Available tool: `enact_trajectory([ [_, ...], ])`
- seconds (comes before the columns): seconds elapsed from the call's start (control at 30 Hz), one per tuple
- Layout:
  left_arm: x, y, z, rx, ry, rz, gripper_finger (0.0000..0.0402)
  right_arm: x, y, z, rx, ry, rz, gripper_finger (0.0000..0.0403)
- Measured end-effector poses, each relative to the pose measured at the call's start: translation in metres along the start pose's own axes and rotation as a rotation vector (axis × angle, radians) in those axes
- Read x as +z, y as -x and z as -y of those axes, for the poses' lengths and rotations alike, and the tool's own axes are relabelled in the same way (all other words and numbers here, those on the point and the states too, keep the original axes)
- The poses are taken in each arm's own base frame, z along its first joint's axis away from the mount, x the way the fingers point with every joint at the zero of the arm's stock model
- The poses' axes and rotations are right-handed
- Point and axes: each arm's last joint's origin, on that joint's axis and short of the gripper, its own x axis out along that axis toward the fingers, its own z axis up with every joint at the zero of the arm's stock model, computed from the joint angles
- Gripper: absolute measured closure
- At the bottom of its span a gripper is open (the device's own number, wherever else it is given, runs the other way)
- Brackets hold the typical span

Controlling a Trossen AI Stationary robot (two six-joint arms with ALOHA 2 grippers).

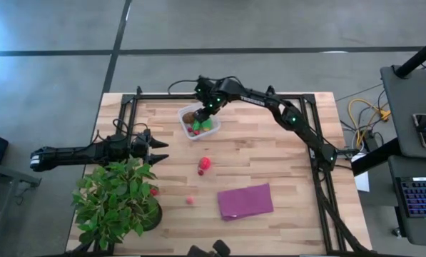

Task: Pick and placing Produce into tupperware
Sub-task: Put the top pink peach into the transparent bin, then put the red tomato into the transparent bin

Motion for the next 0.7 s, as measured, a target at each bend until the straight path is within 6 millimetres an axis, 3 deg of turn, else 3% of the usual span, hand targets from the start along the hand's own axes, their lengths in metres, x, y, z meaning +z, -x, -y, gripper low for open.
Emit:
enact_trajectory([
  [0.23, 0.000, 0.000, 0.000, 0.000, 0.000, 0.000, 0.0178, 0.001, 0.000, -0.001, 0.011, 0.004, 0.007, 0.0176],
  [0.37, 0.000, 0.000, 0.000, 0.000, 0.000, 0.000, 0.0178, -0.003, 0.014, -0.012, 0.048, 0.067, -0.011, 0.0154],
  [0.57, 0.000, 0.000, 0.000, 0.000, 0.000, 0.000, 0.0178, -0.035, 0.079, -0.066, 0.014, 0.464, -0.058, 0.0151],
  [0.7, 0.000, 0.000, 0.000, 0.000, 0.000, -0.001, 0.0178, -0.065, 0.134, -0.099, 0.025, 0.692, -0.044, 0.0154],
])
